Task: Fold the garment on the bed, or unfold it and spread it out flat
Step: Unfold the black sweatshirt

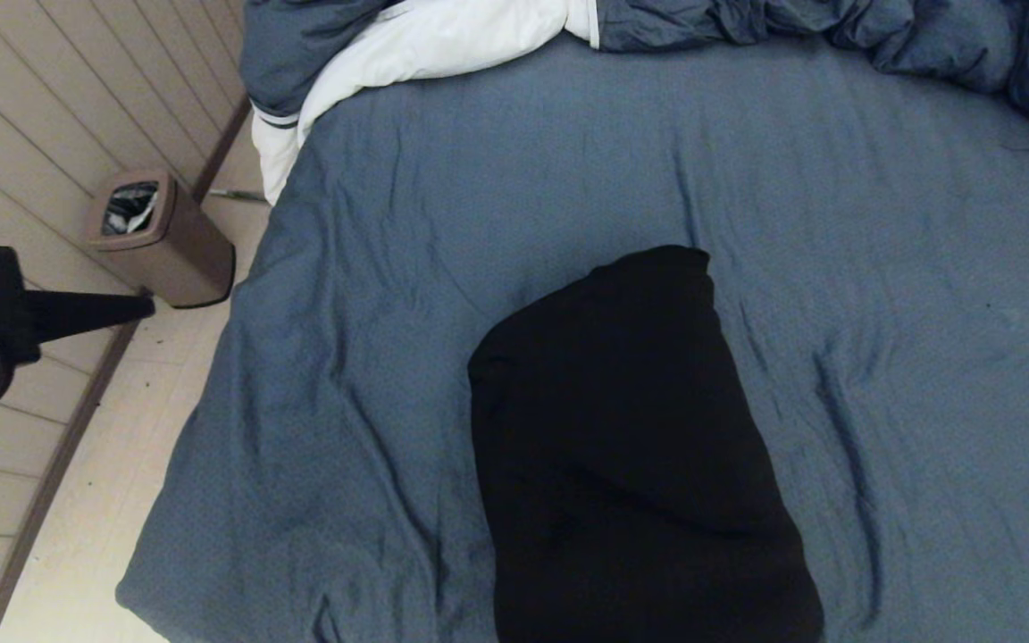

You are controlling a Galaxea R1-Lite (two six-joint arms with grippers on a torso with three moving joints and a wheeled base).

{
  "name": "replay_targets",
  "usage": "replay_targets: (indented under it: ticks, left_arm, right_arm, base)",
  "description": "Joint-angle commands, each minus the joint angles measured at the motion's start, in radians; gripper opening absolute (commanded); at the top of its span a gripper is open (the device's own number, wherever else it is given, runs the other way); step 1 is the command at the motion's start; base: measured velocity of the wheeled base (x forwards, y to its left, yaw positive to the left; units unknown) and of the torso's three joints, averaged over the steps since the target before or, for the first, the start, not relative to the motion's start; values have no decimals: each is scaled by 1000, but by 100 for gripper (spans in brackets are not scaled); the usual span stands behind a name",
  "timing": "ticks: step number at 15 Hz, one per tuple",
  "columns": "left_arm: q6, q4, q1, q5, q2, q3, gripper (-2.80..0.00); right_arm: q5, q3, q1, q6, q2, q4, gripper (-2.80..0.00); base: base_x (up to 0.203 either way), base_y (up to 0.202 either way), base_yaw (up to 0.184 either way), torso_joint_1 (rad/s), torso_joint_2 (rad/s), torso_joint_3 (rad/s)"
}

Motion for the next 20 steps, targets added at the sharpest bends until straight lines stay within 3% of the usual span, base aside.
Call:
replay_targets:
  ticks: [1,4,8,12,17,20]
  left_arm:
    - [22,7,58,-9,-114,50,-280]
    - [74,7,112,-12,-216,149,-280]
    - [172,44,121,-13,-413,317,-280]
    - [173,30,122,0,-616,574,-280]
    - [208,-39,122,187,-848,766,-280]
    - [217,-172,136,205,-872,915,-280]
  right_arm:
    - [0,14,-14,0,-121,49,-280]
    - [-23,101,-16,9,-253,81,-280]
    - [-83,286,-17,11,-463,85,-280]
    - [-94,538,-142,17,-667,79,-280]
    - [-171,728,-151,21,-900,55,-280]
    - [-186,879,-150,4,-896,-188,-280]
  base:
    - [0,0,0,0,0,0]
    - [0,0,0,0,0,0]
    - [0,0,0,0,0,0]
    - [0,0,0,0,0,0]
    - [0,0,0,0,0,0]
    - [0,0,0,0,0,0]
